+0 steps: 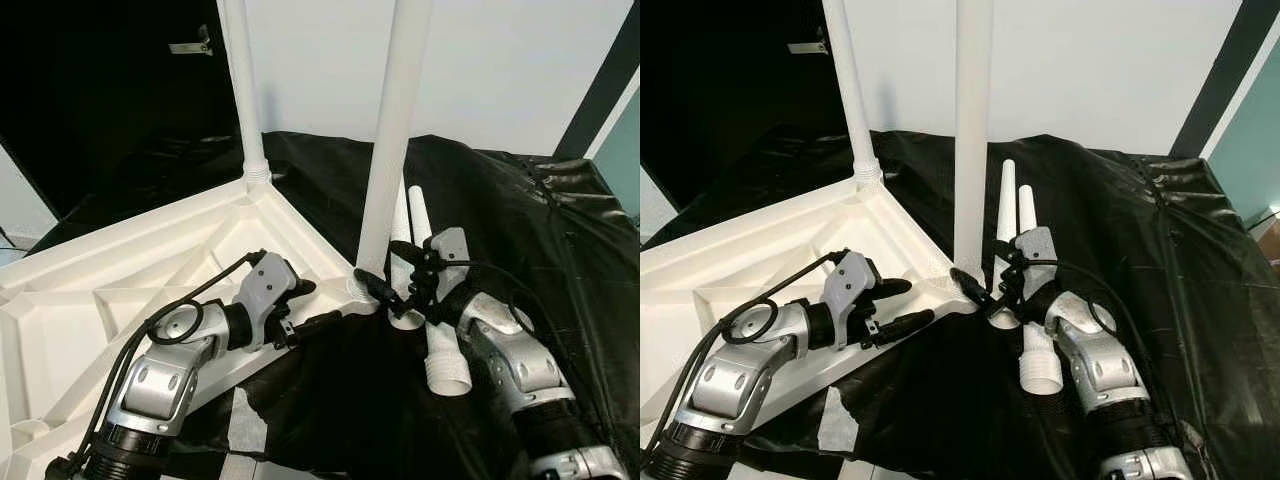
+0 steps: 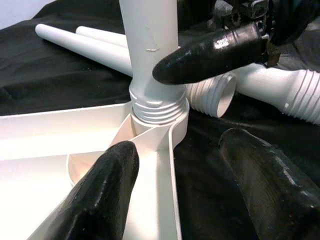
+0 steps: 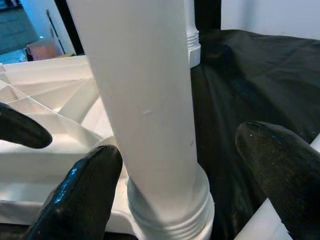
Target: Building children table
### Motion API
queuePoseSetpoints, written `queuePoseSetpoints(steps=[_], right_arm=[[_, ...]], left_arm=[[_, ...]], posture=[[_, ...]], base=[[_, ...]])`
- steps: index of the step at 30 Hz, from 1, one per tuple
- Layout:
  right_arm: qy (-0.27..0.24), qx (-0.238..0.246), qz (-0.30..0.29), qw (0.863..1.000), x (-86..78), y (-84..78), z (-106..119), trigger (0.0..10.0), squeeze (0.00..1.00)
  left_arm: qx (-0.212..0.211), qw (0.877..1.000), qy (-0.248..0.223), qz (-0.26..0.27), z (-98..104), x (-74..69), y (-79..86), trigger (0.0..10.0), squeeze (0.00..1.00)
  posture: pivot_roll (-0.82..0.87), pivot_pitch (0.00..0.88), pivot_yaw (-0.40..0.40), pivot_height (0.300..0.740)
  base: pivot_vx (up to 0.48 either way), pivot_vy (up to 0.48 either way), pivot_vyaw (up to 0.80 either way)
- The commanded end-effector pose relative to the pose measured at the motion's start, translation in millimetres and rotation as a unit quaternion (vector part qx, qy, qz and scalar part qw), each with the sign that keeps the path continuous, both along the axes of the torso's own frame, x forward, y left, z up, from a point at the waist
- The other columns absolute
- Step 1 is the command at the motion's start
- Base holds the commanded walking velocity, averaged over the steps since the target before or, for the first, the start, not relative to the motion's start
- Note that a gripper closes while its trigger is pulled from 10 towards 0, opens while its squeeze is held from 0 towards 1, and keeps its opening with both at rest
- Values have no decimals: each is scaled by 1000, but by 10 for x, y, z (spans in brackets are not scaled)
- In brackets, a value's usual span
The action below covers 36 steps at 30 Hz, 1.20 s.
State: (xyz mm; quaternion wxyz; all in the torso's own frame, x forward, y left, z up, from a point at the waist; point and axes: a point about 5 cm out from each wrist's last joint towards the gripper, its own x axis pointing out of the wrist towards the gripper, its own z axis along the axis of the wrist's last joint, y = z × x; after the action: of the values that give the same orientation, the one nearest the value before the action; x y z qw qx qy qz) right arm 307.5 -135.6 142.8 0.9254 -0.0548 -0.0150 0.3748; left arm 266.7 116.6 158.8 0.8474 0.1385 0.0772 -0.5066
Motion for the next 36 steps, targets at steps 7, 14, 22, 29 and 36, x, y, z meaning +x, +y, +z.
queuePoseSetpoints(steps=[7,14,22,29,36], right_arm=[[7,-28,95,995,219,79,66,10000,0],[-5,-69,139,988,354,235,104,10000,0],[10,-87,141,986,386,199,51,0,0],[22,-83,120,989,387,118,-32,0,0],[33,-78,44,995,391,118,-115,10000,0]], left_arm=[[1,999,-21,37,58,50,44,10000,0],[2,999,-23,44,60,51,62,10000,0],[3,999,-24,47,59,46,69,10000,0],[4,999,-23,46,48,38,74,10000,0],[7,999,-23,35,46,47,49,10000,0]], posture=[[62,0,-34,740],[73,0,-42,740],[77,0,-51,740],[70,0,-46,740],[48,0,-38,740]], base=[[0,0,0],[0,0,0],[0,0,0],[0,0,0],[0,0,0]])
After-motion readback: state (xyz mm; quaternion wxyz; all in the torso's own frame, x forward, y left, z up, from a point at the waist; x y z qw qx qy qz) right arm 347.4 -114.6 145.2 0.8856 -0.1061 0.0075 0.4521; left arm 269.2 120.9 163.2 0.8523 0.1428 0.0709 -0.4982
